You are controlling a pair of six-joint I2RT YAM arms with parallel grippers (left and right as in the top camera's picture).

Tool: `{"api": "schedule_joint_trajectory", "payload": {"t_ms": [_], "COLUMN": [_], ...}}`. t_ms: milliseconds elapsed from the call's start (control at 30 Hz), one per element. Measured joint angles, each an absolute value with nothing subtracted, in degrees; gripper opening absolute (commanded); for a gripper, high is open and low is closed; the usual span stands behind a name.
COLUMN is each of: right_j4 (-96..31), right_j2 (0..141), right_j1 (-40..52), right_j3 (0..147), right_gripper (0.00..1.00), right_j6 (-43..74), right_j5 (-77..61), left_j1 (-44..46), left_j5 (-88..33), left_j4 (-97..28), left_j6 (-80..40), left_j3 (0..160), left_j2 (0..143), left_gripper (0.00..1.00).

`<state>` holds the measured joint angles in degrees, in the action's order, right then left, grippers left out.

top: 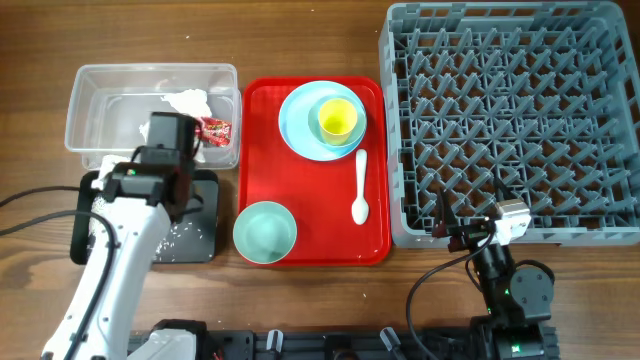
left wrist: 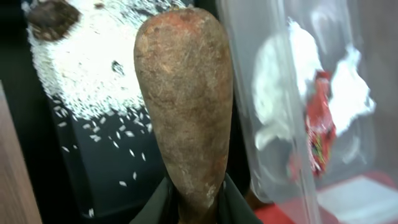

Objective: Sort waste into correct bins and load items into the dishwasher rack
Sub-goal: 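Carry the sweet potato with the left gripper and drop it on the black tray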

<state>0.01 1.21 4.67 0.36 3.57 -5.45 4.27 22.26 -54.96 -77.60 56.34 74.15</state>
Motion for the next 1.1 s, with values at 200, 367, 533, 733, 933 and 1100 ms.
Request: {"api": "schedule_joint_trajectory", "payload": {"t_ms": [200, 367, 533, 733, 933, 1100], "right_j4": [0.01, 0.01, 0.01, 0.01, -0.01, 0.01], "right_j2": [1.21, 1.21, 1.21, 1.21, 1.21, 1.21], "right_j1": [4.67, 4.67, 4.67, 4.67, 4.67, 4.67], "right_j3": [0.36, 0.36, 0.36, 0.36, 0.36, 0.36], "right_gripper": [1.0, 1.0, 1.0, 1.0, 1.0, 1.0], "right_j6": [3.57, 3.57, 3.57, 3.57, 3.57, 3.57], "right_j5": [-5.45, -5.45, -5.45, -5.48, -5.45, -5.45], "left_j1": [-0.69, -1.56, -1.58, -1.58, -1.58, -1.58], "left_j5": [22.24, 22.22, 22.22, 22.22, 22.24, 22.2], "left_j4": [-52.34, -51.16, -50.89, -49.41, -49.25, -49.39], "left_j6": [-76.99, -76.93, -76.88, -76.86, -76.73, -76.6], "left_j3": [52.69, 50.19, 50.17, 48.4, 48.05, 48.05], "left_j2": [75.79, 76.09, 76.09, 76.09, 76.12, 76.12], "left_gripper": [0.11, 0.18, 0.18, 0.21, 0.29, 0.46]}}
